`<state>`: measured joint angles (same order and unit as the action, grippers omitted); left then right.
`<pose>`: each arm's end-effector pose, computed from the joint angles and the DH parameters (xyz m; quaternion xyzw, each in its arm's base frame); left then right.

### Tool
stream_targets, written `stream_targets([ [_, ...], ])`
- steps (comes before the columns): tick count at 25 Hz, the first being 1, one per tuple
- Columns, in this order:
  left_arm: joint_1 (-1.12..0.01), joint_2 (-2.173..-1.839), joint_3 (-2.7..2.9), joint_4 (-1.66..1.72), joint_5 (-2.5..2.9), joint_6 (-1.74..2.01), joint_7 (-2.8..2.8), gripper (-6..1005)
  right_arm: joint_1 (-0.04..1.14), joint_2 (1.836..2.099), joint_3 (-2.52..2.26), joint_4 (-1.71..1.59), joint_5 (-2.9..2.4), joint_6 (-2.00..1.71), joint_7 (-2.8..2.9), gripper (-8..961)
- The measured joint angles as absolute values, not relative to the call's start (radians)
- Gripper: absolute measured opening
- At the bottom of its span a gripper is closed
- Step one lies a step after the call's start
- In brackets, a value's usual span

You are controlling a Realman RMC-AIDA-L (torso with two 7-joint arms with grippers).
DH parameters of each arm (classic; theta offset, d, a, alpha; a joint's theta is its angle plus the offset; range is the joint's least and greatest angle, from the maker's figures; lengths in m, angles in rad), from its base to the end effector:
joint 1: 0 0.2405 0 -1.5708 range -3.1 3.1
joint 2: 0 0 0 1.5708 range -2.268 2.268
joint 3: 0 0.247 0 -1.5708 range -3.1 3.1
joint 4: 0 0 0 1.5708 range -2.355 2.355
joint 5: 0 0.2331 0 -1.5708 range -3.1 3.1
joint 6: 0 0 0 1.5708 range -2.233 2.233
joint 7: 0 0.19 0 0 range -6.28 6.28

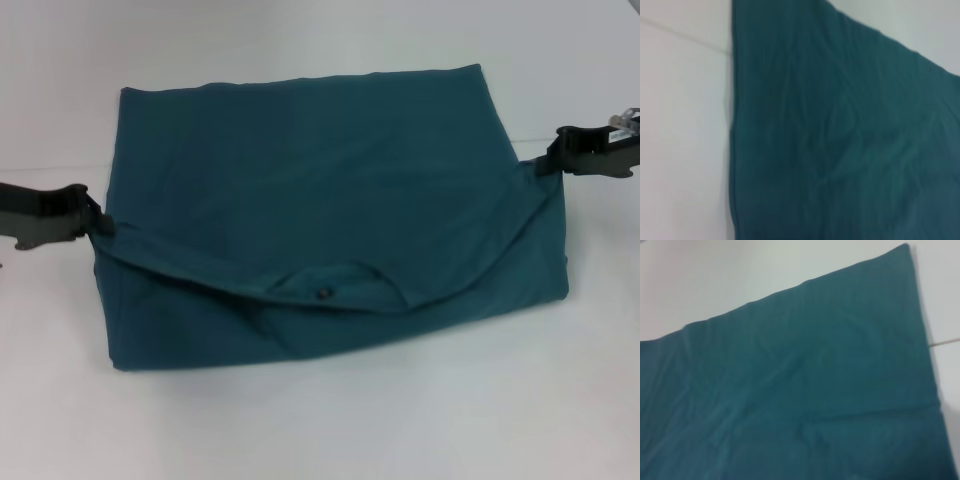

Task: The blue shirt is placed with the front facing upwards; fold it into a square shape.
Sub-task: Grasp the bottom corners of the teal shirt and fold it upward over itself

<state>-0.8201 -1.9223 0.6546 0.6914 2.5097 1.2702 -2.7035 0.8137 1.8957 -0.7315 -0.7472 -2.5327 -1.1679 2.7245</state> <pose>-0.2647 0.4724 0.0387 -0.7159 -0.6507 -0.1009 0.2322 0.2689 0.4939 0.0685 -0.7192 0.6151 0.0903 0.3103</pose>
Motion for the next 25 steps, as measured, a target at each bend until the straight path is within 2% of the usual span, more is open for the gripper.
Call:
stream_targets([
  [12, -0.834, -1.926, 0.711, 0.671, 2.516, 1.090, -2.682, 29, 0.849, 1.896, -0.799, -0.707, -2.598, -0.994, 2.769, 107],
  [19, -0.839, -1.962, 0.813, 0.642, 2.517, 0.957, -2.636, 29, 0.902, 1.902, -0.832, -0.569, -2.641, -0.880, 2.741, 115],
  [25, -0.836, -1.958, 0.800, 0.667, 2.517, 0.937, -2.632, 29, 0.893, 1.893, -0.818, -0.583, -2.647, -0.861, 2.780, 121],
])
